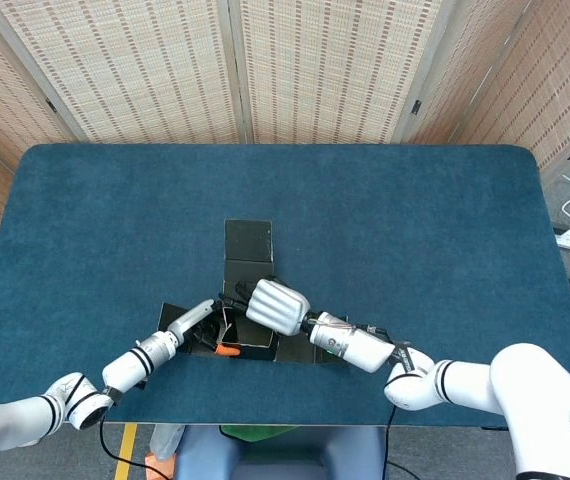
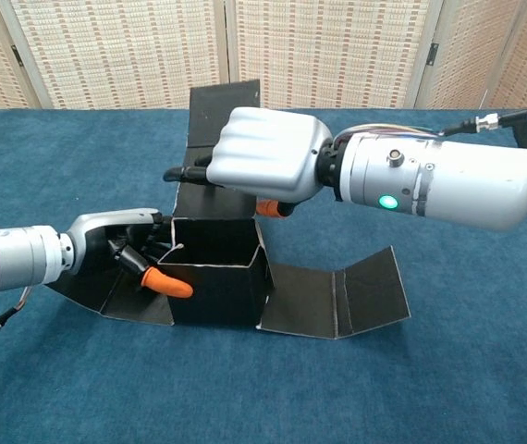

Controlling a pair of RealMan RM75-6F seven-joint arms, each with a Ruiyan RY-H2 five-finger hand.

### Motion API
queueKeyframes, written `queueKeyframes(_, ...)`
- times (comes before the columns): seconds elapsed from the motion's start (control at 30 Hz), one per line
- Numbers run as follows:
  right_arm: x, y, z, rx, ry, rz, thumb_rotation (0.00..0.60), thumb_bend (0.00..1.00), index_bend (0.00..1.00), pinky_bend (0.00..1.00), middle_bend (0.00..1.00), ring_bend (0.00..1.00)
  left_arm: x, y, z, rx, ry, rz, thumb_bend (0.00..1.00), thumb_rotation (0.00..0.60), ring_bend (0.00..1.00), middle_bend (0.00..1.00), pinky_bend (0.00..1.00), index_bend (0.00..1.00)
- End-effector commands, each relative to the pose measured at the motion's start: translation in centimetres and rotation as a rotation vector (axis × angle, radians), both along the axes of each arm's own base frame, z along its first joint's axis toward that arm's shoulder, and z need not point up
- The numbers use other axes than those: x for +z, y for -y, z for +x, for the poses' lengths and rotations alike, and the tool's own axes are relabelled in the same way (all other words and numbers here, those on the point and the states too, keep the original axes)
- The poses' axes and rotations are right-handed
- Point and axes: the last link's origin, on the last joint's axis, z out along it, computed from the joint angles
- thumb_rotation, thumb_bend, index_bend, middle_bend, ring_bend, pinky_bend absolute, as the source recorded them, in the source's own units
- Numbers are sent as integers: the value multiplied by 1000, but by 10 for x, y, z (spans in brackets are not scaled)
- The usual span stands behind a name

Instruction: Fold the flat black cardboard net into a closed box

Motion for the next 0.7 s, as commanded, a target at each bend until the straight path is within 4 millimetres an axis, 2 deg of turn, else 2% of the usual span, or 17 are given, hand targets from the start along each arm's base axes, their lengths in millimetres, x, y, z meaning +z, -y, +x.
queueKeyframes(0.03, 9, -3, -6, -58, 8, -1, 600, 341, 0, 900, 0, 757, 2, 1, -1, 6, 5, 6, 176, 600, 531, 364, 751, 390)
queueKeyframes(0.13, 18, -9, -10, -79, 27, 2, 600, 295, 0, 895, 0, 753, 5, 2, -3, 15, 11, 8, 175, 600, 530, 363, 751, 390)
queueKeyframes(0.43, 57, -22, -34, -175, 148, 19, 600, 294, 0, 892, 0, 752, 25, 3, -10, 54, 66, 17, 175, 600, 531, 361, 751, 386)
queueKeyframes(0.7, 111, -38, -61, -344, 523, 102, 600, 296, 0, 892, 9, 753, 56, -4, -11, 181, 237, -7, 176, 600, 531, 360, 753, 386)
